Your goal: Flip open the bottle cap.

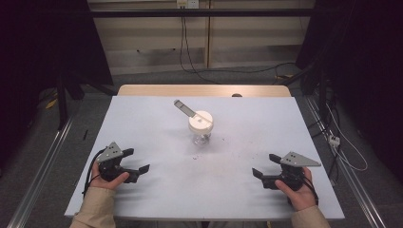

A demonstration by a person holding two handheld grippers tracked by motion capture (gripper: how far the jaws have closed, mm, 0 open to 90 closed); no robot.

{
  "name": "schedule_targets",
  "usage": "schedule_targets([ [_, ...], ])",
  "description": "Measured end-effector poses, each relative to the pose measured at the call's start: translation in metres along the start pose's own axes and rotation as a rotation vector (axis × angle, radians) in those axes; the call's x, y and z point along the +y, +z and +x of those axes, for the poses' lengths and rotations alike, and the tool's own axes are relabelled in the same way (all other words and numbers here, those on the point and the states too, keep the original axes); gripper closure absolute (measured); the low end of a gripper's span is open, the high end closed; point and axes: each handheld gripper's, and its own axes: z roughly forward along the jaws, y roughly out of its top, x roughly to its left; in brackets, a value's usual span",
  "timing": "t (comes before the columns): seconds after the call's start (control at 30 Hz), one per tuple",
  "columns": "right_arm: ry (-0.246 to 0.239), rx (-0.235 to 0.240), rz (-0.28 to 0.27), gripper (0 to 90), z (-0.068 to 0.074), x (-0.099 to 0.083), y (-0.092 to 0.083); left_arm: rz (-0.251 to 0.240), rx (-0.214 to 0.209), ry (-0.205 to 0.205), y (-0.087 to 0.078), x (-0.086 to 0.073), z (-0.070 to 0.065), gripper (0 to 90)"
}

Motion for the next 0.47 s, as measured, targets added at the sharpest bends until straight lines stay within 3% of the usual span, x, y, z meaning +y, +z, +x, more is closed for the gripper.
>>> schedule_targets([
  [0.47, -0.002, -0.001, 0.007, 10.8, 0.0002, -0.0009, 0.0021, 0.005, 0.000, 0.002, 0.0024, -0.0001, 0.0005, 5.7],
])
